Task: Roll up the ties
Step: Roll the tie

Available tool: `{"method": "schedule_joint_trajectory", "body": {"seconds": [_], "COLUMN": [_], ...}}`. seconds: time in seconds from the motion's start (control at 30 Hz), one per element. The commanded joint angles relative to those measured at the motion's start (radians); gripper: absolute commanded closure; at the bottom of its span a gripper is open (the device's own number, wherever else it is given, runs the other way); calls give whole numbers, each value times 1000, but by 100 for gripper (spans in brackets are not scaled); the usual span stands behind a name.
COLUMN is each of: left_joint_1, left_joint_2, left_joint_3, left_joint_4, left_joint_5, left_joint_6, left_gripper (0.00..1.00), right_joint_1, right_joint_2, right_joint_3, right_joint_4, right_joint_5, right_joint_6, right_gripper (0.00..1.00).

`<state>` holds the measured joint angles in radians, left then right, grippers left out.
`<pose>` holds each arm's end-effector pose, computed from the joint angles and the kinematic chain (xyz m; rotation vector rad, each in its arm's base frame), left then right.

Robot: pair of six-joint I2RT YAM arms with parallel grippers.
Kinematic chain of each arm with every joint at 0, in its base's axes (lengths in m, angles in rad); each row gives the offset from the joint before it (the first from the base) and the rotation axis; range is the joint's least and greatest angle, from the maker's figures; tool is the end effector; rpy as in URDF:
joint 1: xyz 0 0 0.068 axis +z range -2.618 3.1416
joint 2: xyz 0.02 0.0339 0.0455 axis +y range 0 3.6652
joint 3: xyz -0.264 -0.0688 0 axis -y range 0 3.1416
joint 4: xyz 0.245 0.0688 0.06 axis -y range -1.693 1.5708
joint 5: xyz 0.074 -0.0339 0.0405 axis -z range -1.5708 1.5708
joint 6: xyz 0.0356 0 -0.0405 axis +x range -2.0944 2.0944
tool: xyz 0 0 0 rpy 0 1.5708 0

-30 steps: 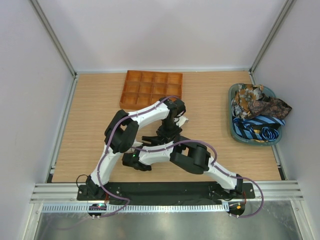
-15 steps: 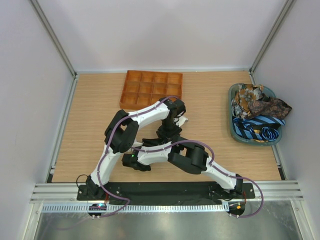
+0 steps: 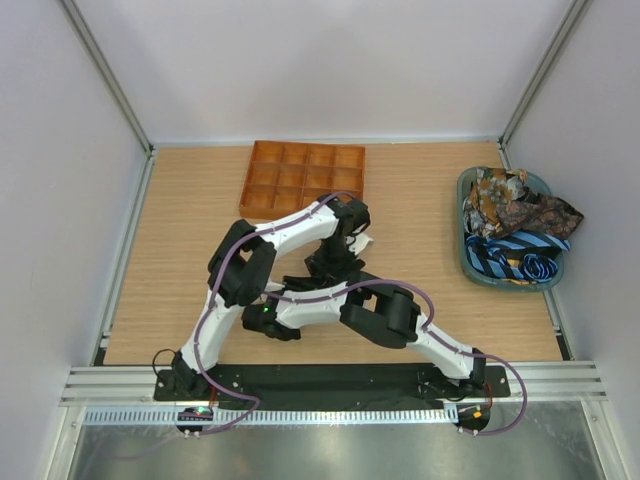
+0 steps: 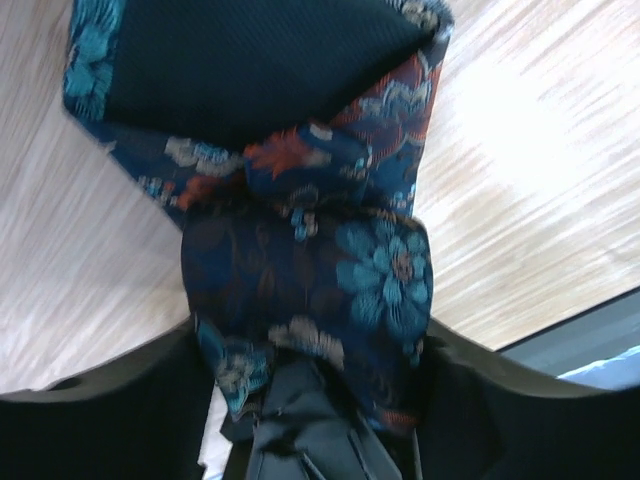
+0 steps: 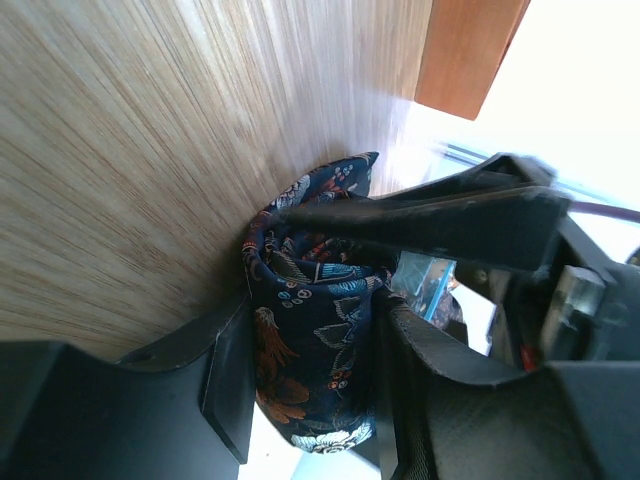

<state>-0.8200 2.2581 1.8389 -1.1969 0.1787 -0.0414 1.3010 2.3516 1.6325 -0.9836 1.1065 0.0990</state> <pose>0.2893 -0.3193 0.1637 -1.1399 -2.7947 0.2172 0.1421 0.3942 0.0956 -1.3536 1.8113 -1.1633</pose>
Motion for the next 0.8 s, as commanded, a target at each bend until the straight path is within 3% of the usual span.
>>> {"method": "schedule_joint_trajectory", "body": {"seconds": [0.0, 0.23, 0.47, 0.6, 0.77], "left_joint_1": [-2, -4, -1, 21, 88], "left_joint_2": [-86, -127, -232, -331, -533], "left_joint_3": [36, 28, -26, -93, -249], "left_joint_4": [-93, 28, 206, 327, 508], "left_joint_5": [-10, -24, -33, -93, -162], "left_joint_6": [23, 37, 46, -21, -81], "left_gripper": [28, 11, 11, 11, 9], "right_joint_1": [0, 1, 0, -9, -58], "right_joint_2": [-25, -57, -136, -189, -299], "right_joint_3": [-17, -54, -111, -148, -255], "right_joint_4": [57, 102, 164, 224, 324], "right_joint_5": [-152, -197, -257, -295, -379], "right_joint_6": [15, 4, 18, 47, 120], "right_gripper": [76, 77, 77, 77, 79]}}
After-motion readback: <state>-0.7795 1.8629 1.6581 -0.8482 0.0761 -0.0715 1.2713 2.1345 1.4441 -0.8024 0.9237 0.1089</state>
